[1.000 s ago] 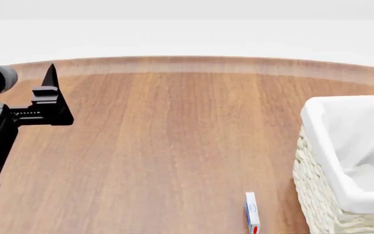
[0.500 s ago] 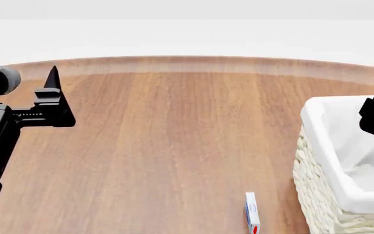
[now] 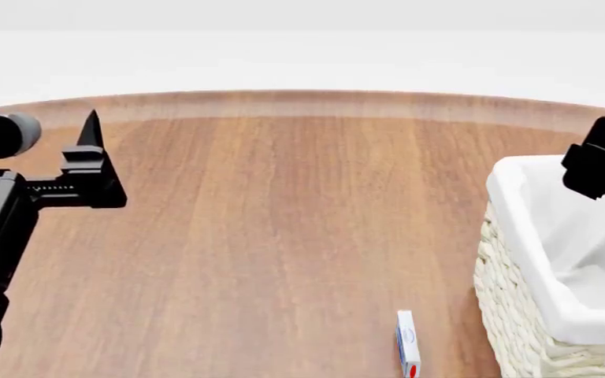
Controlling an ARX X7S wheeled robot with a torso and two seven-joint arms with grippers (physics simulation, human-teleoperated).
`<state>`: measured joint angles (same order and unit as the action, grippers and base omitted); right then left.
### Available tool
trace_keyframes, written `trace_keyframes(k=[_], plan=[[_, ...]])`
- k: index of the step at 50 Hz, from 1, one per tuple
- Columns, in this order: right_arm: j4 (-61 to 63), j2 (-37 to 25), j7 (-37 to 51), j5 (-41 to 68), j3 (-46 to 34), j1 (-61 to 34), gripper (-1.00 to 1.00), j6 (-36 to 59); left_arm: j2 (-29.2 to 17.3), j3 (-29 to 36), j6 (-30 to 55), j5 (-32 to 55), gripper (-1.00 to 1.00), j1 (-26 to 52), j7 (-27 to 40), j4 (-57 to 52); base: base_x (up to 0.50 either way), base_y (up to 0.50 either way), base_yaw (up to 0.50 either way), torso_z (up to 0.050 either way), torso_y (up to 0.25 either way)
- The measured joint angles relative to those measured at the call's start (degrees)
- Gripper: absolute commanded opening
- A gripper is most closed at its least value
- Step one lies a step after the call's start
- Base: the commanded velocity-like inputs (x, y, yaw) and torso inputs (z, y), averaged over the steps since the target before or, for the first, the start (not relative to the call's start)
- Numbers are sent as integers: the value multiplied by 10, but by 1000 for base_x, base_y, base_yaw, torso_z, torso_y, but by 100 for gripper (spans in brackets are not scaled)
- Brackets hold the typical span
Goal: Pick up the alphabet soup and the cream cheese box, and put them in the basket.
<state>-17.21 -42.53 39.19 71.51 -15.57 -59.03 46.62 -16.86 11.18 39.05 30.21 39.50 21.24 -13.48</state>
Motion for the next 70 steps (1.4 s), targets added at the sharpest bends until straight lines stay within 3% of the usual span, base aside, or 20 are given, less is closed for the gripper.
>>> trace_keyframes(k=[22, 23, 49, 70], plan=[[-164, 55, -68, -85, -39, -41, -100, -68, -2, 6, -10, -1, 100, -5, -1, 9, 0, 0, 0, 0, 0], [-170, 57, -71, -88, -40, -43, 100, -71, -2, 6, -10, -1, 100, -5, -1, 10, 0, 0, 0, 0, 0], [-213, 78, -106, -124, -47, -71, 100, -92, -4, 11, -17, 2, 100, -7, 0, 16, 0, 0, 0, 0, 0], [-159, 148, -171, -121, -137, -205, 100, 37, -6, 12, -18, 6, 100, -7, 4, 16, 0, 0, 0, 0, 0]])
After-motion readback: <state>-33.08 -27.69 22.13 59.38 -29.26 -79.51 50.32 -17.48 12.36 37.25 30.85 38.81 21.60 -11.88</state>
